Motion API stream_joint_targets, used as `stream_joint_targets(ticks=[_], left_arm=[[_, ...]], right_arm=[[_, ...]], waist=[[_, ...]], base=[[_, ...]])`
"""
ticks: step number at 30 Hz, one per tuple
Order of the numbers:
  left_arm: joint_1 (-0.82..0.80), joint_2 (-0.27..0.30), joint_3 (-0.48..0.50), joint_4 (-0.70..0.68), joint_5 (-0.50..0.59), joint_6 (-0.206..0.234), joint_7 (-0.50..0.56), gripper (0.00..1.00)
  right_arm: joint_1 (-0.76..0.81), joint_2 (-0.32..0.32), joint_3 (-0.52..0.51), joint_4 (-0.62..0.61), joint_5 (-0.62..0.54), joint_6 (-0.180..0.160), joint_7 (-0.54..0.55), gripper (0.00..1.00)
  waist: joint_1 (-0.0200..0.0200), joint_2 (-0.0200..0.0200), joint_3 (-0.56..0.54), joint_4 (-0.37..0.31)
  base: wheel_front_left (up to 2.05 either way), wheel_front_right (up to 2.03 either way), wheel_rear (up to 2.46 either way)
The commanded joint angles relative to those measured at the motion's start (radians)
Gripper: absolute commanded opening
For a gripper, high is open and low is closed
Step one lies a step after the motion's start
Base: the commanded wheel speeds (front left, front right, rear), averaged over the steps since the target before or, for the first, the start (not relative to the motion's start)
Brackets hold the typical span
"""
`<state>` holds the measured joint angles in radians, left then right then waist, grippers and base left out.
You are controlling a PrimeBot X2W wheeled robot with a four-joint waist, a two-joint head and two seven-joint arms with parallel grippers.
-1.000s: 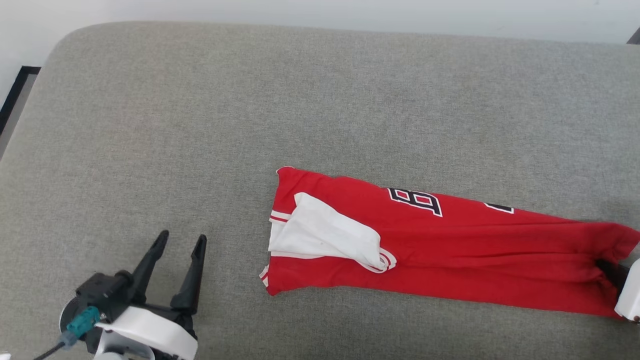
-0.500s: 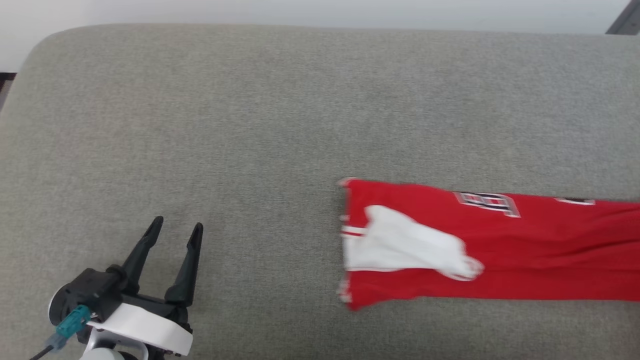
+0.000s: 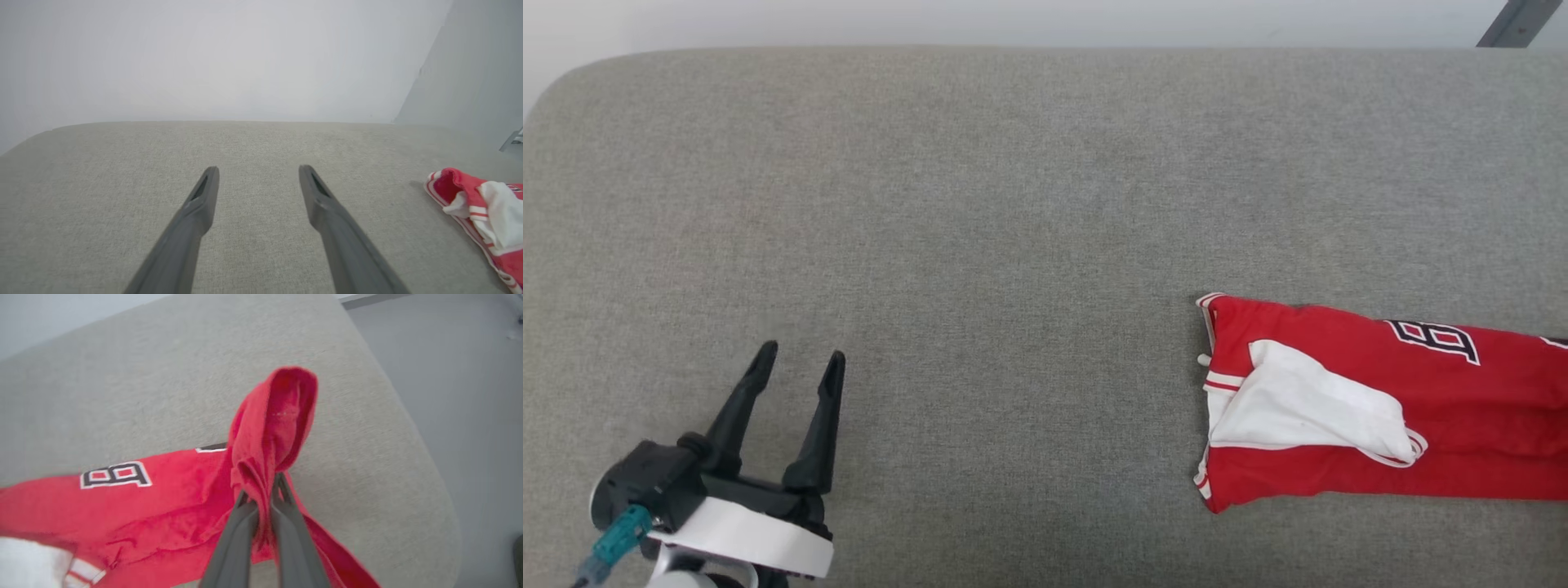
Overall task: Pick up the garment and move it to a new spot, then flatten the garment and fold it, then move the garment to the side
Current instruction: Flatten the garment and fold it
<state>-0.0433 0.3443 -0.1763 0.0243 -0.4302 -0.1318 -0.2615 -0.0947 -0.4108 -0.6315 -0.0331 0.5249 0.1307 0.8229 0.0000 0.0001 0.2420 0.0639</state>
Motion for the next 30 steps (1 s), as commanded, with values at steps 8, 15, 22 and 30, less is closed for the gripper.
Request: stream_joint_targets(ticks=[8, 15, 22, 30], left_arm=[[0.017, 0.002, -0.015, -0.008, -0.039, 0.002, -0.004, 1.0], [0.015, -0.019, -0.021, 0.02, -0.059, 0.002, -0.004, 1.0], [-0.016, -0.031, -0.042, 0.053, -0.089, 0.002, -0.004, 1.0], [-0.037, -0.036, -0.057, 0.068, -0.093, 0.002, -0.004, 1.0]], right_arm=[[0.018, 0.04, 0.357, -0.173, 0.028, 0.0, 0.064, 0.0], [-0.047, 0.054, 0.652, -0.23, 0.005, 0.0, 0.108, 0.0], [-0.13, 0.075, 0.815, -0.168, -0.012, 0.0, 0.107, 0.0], [-0.15, 0.064, 0.864, -0.03, -0.038, 0.0, 0.061, 0.0]], waist=[[0.0, -0.0001, -0.02, 0.014], [0.0, -0.0001, -0.02, 0.051], [0.0, -0.0001, -0.007, 0.099], [0.0, -0.0001, 0.001, 0.135]], base=[[0.0, 0.0, 0.0], [0.0, 0.0, 0.0], [0.0, 0.0, 0.0], [0.0, 0.0, 0.0]])
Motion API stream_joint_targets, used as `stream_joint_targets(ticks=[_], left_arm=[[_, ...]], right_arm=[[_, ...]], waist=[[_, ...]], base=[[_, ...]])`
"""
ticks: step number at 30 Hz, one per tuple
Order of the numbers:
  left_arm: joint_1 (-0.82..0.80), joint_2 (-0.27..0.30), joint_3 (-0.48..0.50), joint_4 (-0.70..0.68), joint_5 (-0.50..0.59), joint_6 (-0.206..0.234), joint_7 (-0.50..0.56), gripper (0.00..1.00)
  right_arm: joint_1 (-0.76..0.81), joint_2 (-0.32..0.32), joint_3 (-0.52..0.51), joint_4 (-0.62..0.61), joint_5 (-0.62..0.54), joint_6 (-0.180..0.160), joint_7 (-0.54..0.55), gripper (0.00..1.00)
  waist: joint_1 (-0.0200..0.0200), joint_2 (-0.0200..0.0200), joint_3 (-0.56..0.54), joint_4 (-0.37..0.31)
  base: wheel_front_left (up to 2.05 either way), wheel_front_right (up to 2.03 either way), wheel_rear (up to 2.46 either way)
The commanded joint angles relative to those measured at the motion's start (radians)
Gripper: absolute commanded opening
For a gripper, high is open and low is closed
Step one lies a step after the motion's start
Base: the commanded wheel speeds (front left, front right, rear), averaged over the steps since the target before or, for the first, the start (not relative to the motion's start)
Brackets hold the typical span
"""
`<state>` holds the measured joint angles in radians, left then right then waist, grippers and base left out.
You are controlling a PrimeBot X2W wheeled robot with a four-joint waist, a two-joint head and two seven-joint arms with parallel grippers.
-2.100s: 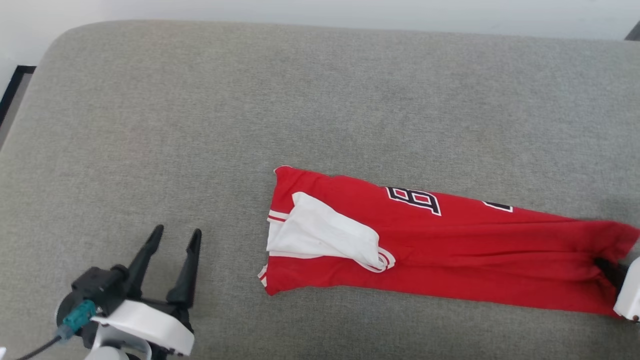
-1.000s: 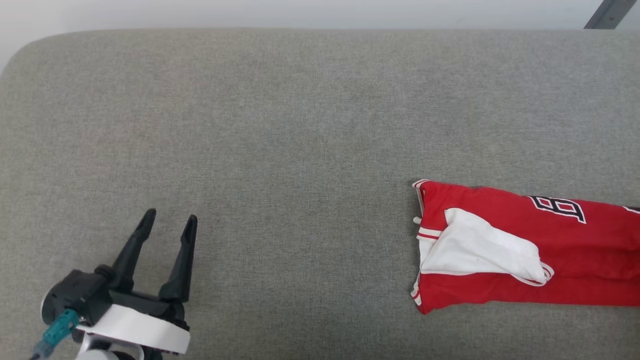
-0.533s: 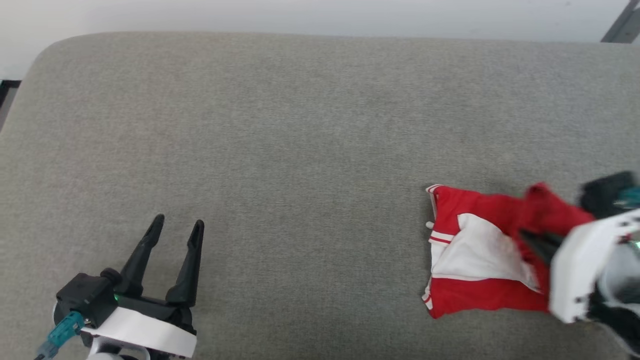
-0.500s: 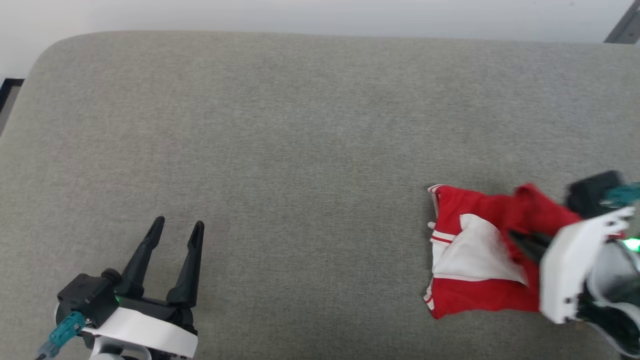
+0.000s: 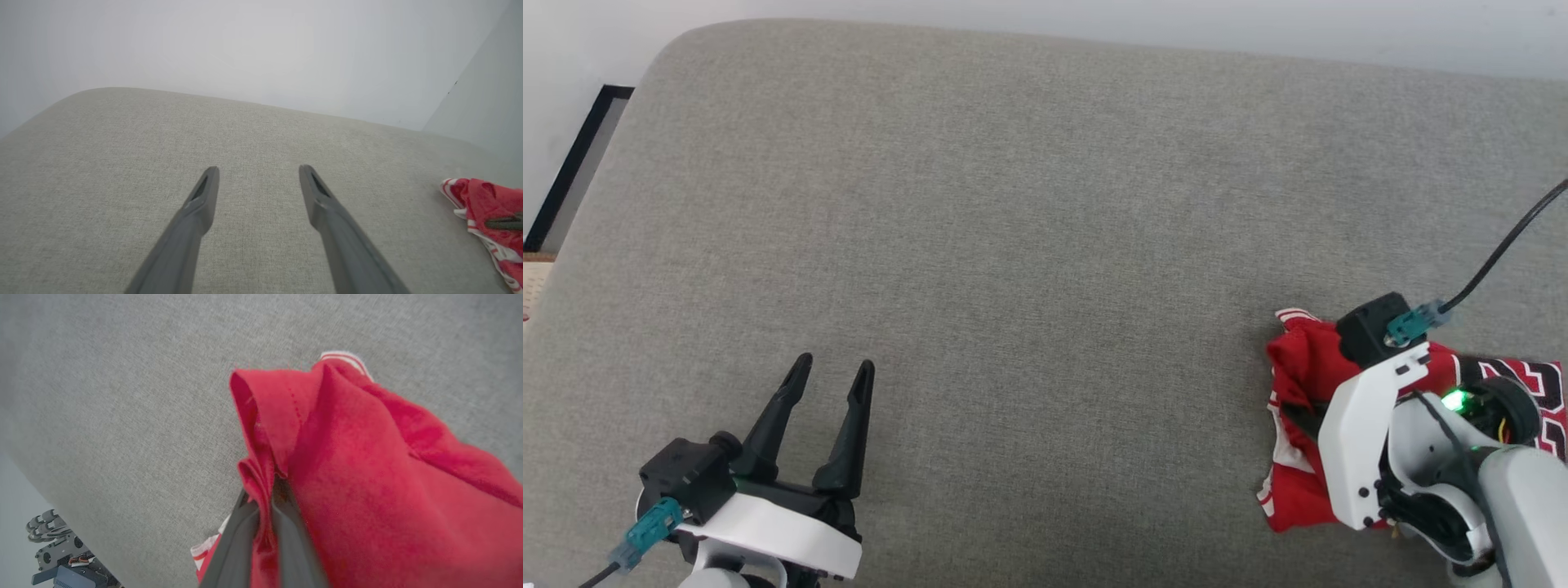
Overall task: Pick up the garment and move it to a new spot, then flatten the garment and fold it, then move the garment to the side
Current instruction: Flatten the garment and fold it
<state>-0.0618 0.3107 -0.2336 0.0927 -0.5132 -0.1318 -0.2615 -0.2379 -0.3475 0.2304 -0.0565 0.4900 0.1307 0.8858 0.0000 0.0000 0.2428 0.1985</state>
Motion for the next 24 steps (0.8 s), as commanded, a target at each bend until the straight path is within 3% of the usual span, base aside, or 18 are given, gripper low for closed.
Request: stream_joint_targets(ticks=[1, 2, 3, 4, 6, 13, 18, 21, 24], left_arm=[[-0.018, -0.005, 0.002, 0.004, -0.01, 0.002, -0.004, 1.0], [-0.016, -0.007, 0.004, 0.01, -0.012, 0.002, -0.004, 1.0], [-0.016, -0.007, 0.004, 0.013, -0.013, 0.002, -0.004, 1.0], [-0.015, -0.008, 0.004, 0.017, -0.013, 0.002, -0.004, 1.0], [-0.008, -0.008, 0.006, 0.024, -0.013, 0.002, -0.004, 1.0], [0.022, -0.005, 0.025, 0.034, -0.013, 0.002, -0.004, 1.0], [0.043, -0.007, 0.029, 0.045, -0.005, 0.002, -0.004, 1.0], [0.051, -0.011, 0.022, 0.056, -0.004, 0.002, -0.004, 1.0], [0.056, -0.011, 0.017, 0.067, -0.003, 0.002, -0.004, 1.0]], right_arm=[[-0.006, 0.002, 0.006, 0.01, -0.002, 0.0, -0.011, 0.0], [-0.006, 0.002, 0.011, 0.023, -0.003, 0.0, -0.022, 0.0], [-0.008, 0.0, 0.017, 0.035, -0.003, 0.0, -0.032, 0.11], [-0.01, -0.001, 0.022, 0.046, -0.002, 0.0, -0.043, 0.37], [-0.012, 0.009, 0.024, 0.052, 0.019, 0.0, -0.067, 1.0], [-0.005, -0.021, -0.013, -0.009, 0.059, 0.0, -0.078, 1.0], [0.027, -0.038, -0.106, -0.025, 0.065, 0.0, -0.096, 1.0], [0.037, -0.045, -0.155, 0.004, 0.059, 0.0, -0.185, 1.0], [0.05, -0.038, -0.196, 0.1, 0.015, 0.0, -0.38, 1.0]], waist=[[0.0, 0.0, 0.0, 0.002], [0.0, 0.0, 0.0, 0.003], [0.0, 0.0, -0.002, 0.003], [0.0, 0.0, -0.005, 0.003], [0.0, 0.0, -0.014, -0.002], [0.0, 0.0, -0.055, -0.035], [0.0, 0.0, -0.088, -0.067], [0.0, 0.0, -0.102, -0.083], [0.0, 0.0, -0.115, -0.104]], base=[[0.0, 0.0, 0.0], [0.0, 0.0, 0.0], [0.0, 0.0, 0.0], [0.0, 0.0, 0.0], [0.0, 0.0, 0.0], [0.0, 0.0, 0.0], [0.0, 0.0, 0.0], [0.0, 0.0, 0.0], [0.0, 0.0, 0.0]])
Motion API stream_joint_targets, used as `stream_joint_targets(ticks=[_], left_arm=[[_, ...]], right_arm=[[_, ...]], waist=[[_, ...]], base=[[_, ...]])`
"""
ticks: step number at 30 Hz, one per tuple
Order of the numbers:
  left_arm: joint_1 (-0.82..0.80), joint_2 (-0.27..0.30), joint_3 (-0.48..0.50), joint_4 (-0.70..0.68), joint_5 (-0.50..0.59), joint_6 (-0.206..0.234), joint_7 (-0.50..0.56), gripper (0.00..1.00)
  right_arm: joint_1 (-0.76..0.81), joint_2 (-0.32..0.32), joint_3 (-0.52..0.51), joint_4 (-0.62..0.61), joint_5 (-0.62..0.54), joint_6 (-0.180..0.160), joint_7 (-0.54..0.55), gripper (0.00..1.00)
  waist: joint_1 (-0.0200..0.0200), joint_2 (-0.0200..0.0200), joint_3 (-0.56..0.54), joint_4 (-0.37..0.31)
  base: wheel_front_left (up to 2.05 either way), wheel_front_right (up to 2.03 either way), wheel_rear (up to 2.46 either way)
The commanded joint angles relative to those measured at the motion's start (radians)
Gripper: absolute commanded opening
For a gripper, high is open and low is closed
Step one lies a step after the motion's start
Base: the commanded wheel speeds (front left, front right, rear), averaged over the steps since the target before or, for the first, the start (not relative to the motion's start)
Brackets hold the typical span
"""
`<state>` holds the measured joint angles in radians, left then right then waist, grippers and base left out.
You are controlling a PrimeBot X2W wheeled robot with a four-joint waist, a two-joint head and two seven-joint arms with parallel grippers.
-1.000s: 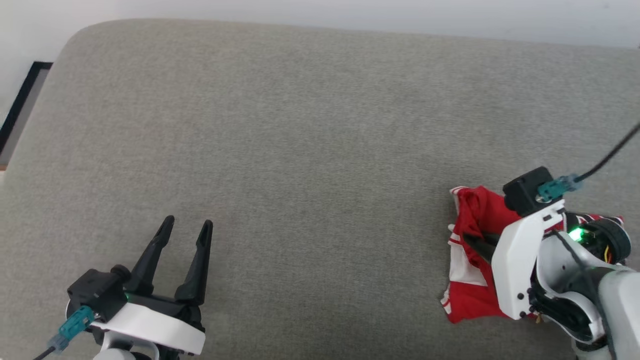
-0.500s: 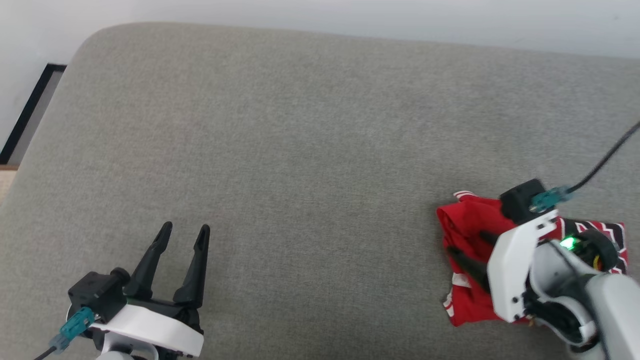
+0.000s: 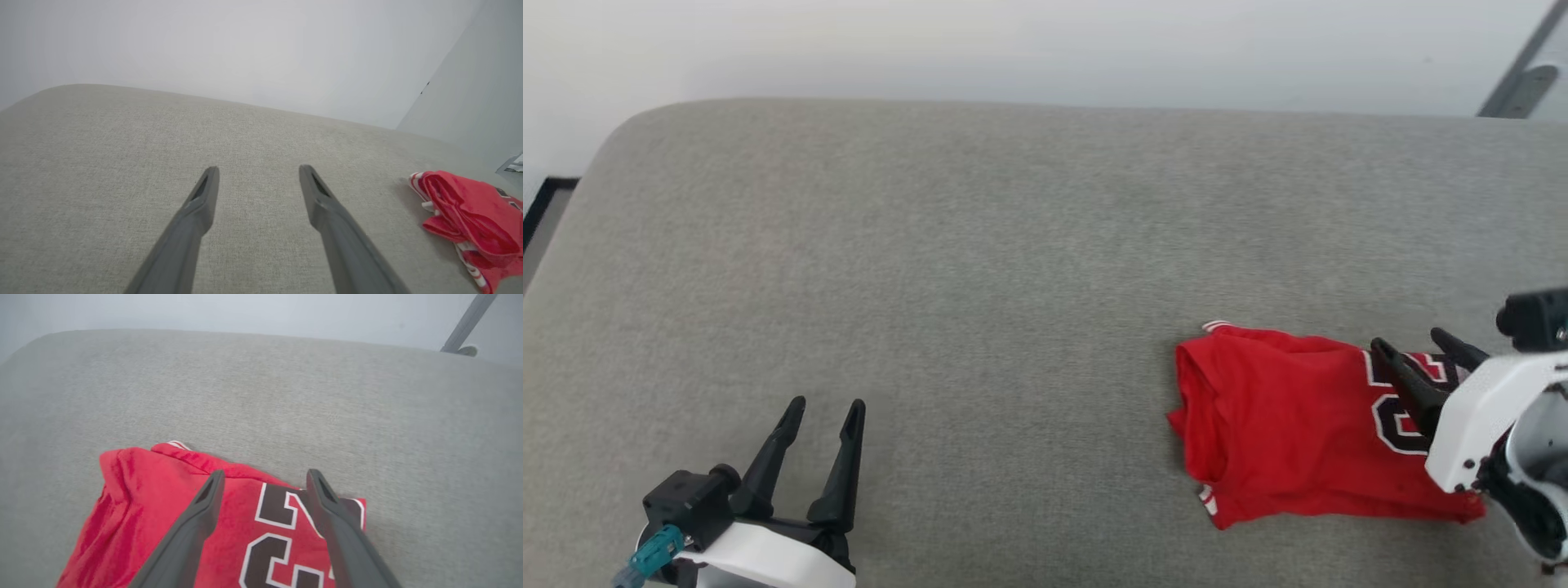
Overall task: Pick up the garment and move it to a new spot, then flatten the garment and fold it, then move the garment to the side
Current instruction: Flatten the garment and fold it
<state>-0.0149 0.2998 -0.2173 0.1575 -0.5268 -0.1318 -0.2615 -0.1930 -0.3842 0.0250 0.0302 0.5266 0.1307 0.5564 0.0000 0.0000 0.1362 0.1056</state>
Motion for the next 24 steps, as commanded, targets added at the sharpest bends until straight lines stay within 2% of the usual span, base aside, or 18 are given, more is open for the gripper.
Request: stream_joint_targets(ticks=[1, 4, 8, 13, 18, 24], left_arm=[[0.011, 0.0, 0.005, 0.004, 0.011, 0.002, -0.004, 1.0], [0.019, -0.004, 0.013, 0.005, 0.014, 0.002, -0.004, 1.0], [0.036, 0.0, 0.028, 0.006, 0.018, 0.002, -0.004, 1.0], [0.058, -0.003, 0.052, 0.004, 0.03, 0.002, -0.004, 1.0], [0.075, -0.008, 0.07, -0.006, 0.044, 0.002, -0.004, 1.0], [0.115, -0.011, 0.099, -0.033, 0.061, 0.002, -0.004, 1.0]], right_arm=[[0.009, -0.01, 0.024, 0.036, -0.037, 0.0, -0.098, 1.0], [0.008, -0.016, 0.043, 0.108, -0.08, 0.0, -0.284, 1.0], [0.015, 0.028, 0.053, 0.193, -0.116, 0.0, -0.502, 1.0], [0.037, 0.096, 0.032, 0.261, -0.137, 0.0, -0.708, 1.0], [0.071, 0.134, 0.02, 0.267, -0.181, 0.0, -0.78, 1.0], [0.147, 0.164, -0.019, 0.211, -0.223, 0.0, -0.803, 1.0]], waist=[[0.0, 0.0, -0.012, -0.017], [0.0, 0.0, -0.022, -0.033], [0.0, 0.0, -0.038, -0.05], [0.0, 0.0, -0.062, -0.059], [0.0, 0.0, -0.075, -0.059], [0.0, 0.0, -0.089, -0.053]], base=[[0.0, 0.0, 0.0], [0.0, 0.0, 0.0], [0.0, 0.0, 0.0], [0.0, 0.0, 0.0], [0.0, 0.0, 0.0], [0.0, 0.0, 0.0]])
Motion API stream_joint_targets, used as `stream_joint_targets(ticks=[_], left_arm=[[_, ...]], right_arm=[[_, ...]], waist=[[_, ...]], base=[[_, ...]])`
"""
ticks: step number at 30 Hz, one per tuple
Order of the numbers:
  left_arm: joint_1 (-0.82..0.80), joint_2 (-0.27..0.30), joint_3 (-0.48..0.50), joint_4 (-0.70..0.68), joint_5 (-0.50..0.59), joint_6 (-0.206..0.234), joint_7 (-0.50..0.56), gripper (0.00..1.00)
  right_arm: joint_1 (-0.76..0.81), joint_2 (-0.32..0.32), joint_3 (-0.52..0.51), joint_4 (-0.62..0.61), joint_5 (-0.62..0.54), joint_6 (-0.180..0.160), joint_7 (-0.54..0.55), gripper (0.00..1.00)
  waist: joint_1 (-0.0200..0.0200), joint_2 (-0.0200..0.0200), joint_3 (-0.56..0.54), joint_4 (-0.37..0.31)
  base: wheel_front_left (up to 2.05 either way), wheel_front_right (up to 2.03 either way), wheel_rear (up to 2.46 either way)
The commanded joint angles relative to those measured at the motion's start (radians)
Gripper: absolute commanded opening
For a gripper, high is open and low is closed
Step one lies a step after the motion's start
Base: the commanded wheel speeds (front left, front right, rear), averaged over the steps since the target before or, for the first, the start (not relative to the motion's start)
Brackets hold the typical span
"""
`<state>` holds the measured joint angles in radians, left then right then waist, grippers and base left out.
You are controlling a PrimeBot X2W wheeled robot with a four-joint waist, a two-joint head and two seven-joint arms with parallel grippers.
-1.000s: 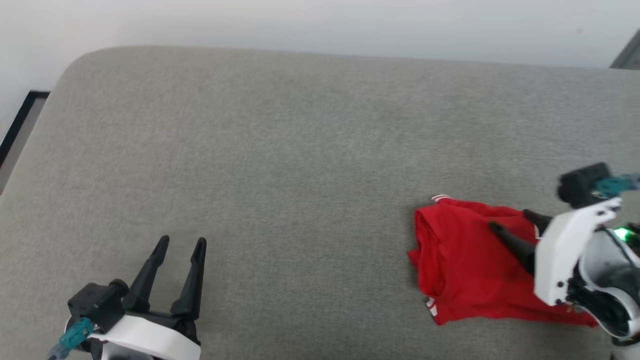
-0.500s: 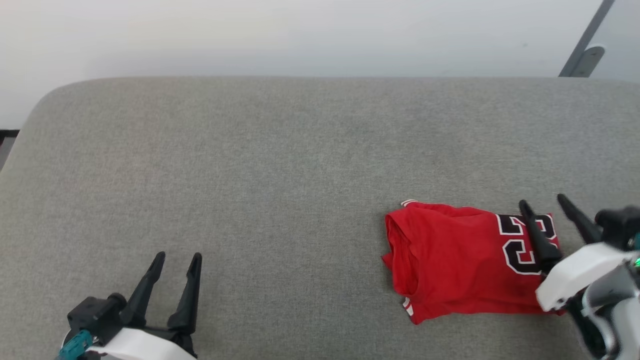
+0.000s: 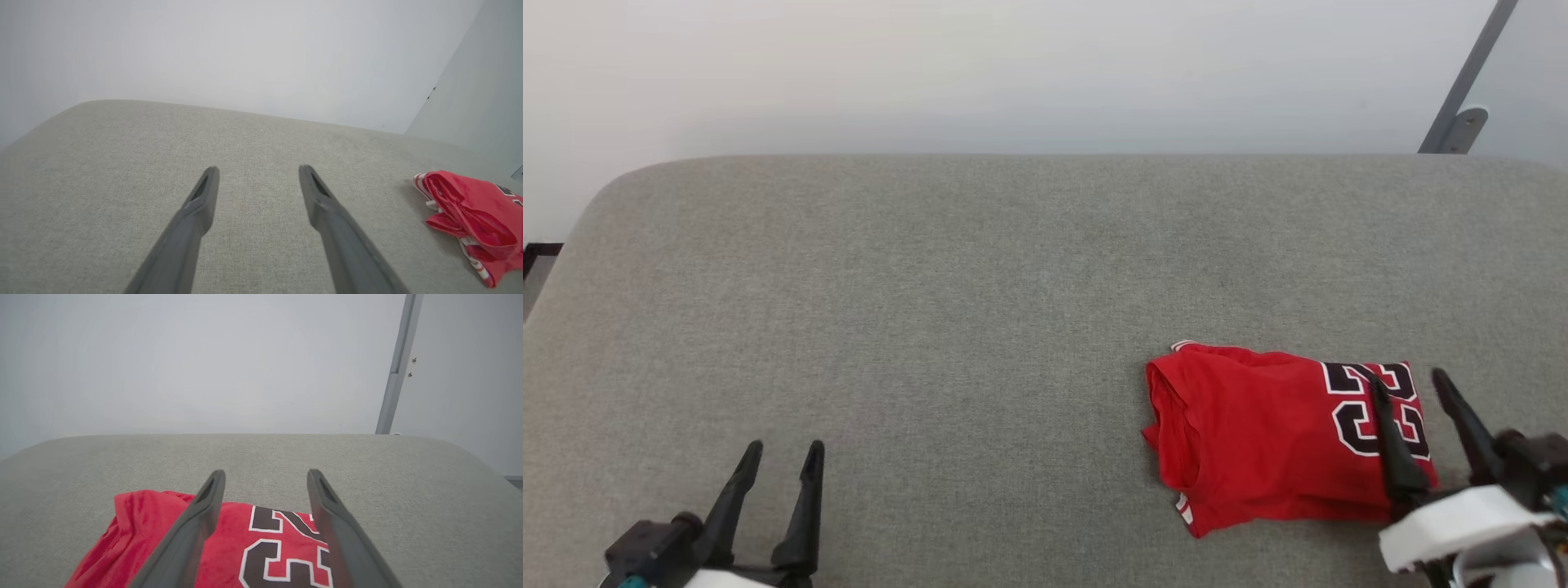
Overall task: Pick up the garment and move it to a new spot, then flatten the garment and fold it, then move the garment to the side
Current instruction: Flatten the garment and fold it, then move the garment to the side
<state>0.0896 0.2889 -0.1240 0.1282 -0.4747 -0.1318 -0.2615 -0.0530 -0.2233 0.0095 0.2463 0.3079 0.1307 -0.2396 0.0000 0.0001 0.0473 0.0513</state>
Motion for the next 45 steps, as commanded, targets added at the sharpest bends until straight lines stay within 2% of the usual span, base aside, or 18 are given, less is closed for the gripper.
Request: stream_joint_targets(ticks=[1, 11, 19, 25, 30, 34, 35, 41, 45], left_arm=[[0.017, 0.0, 0.01, -0.011, 0.013, 0.002, -0.004, 1.0], [0.101, -0.013, 0.062, -0.087, 0.029, 0.002, -0.004, 1.0], [0.113, -0.021, 0.064, -0.113, 0.031, 0.002, -0.004, 1.0], [0.079, -0.019, 0.059, -0.121, 0.02, 0.002, -0.004, 1.0], [0.045, -0.022, 0.053, -0.117, 0.008, 0.002, -0.004, 1.0], [0.002, -0.022, 0.04, -0.111, -0.008, 0.002, -0.004, 1.0], [0.002, -0.022, 0.04, -0.111, -0.008, 0.002, -0.004, 1.0], [-0.061, -0.024, 0.011, -0.103, -0.036, 0.002, -0.004, 1.0], [-0.104, -0.02, -0.005, -0.097, -0.054, 0.002, -0.004, 1.0]], right_arm=[[0.023, 0.006, -0.016, -0.018, -0.01, 0.0, -0.008, 1.0], [0.183, 0.082, -0.163, -0.189, -0.053, 0.0, 0.03, 1.0], [0.228, 0.123, -0.193, -0.254, -0.067, 0.0, 0.06, 1.0], [0.208, 0.125, -0.194, -0.262, -0.076, 0.0, 0.126, 1.0], [0.152, 0.072, -0.208, -0.255, -0.101, 0.0, 0.313, 1.0], [0.092, -0.016, -0.181, -0.263, -0.079, 0.0, 0.537, 1.0], [0.092, -0.016, -0.181, -0.263, -0.079, 0.0, 0.537, 1.0], [0.002, -0.132, -0.171, -0.294, 0.022, 0.0, 0.909, 1.0], [-0.051, -0.158, -0.189, -0.292, 0.057, 0.0, 1.086, 1.0]], waist=[[0.0, -0.0001, -0.002, 0.004], [0.0, -0.0001, 0.004, 0.027], [0.0, -0.0001, 0.019, 0.035], [0.0, -0.0001, 0.046, 0.035], [0.0, -0.0001, 0.093, 0.03], [0.0, -0.0001, 0.141, 0.031], [0.0, -0.0001, 0.141, 0.031], [0.0, -0.0001, 0.211, 0.044], [0.0, -0.0001, 0.262, 0.06]], base=[[0.0, 0.0, 0.0], [0.0, 0.0, 0.0], [0.0, 0.0, 0.0], [0.0, 0.0, 0.0], [0.0, 0.0, 0.0], [0.0, 0.0, 0.0], [0.0, 0.0, 0.0], [0.0, 0.0, 0.0], [0.0, 0.0, 0.0]])
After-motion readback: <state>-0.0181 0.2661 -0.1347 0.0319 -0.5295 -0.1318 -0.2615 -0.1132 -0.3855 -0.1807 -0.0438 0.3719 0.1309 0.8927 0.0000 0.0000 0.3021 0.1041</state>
